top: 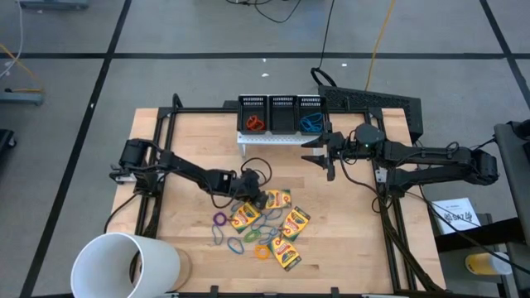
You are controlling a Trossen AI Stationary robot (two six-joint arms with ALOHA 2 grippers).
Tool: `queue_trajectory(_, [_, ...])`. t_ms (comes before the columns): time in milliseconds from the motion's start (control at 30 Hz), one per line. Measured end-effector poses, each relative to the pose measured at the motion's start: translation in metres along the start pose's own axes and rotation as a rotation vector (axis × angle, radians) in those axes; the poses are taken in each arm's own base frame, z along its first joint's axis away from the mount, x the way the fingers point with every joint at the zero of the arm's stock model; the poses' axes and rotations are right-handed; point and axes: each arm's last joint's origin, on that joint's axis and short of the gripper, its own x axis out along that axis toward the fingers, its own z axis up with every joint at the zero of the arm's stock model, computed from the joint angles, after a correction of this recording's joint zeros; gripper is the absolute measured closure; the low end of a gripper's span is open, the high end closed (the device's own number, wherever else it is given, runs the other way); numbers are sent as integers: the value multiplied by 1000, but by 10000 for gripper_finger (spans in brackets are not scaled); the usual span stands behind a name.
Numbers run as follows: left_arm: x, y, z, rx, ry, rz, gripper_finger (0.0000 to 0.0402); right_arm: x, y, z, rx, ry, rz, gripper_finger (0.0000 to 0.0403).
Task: Pick & Place Office Desk Supplies
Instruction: Put the crayon box into the middle black bin on the shelf
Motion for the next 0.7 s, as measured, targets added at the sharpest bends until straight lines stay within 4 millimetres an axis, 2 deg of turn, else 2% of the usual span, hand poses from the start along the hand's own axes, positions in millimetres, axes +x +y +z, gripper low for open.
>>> queue_trajectory(133, [-14,-6,5,105,3,-55,398,0,0,0,0,0,0,232])
queue_trajectory(400, [-66,-26,21,372,-81,-203,399,1,3,-4,1,41,18,232])
queue_trajectory(600, [-101,-34,38,458,-24,-106,400,8,17,-8,-16,59,86,232])
queue_trajectory(700, [-116,-45,51,509,-9,-64,400,15,23,-13,-20,74,116,232])
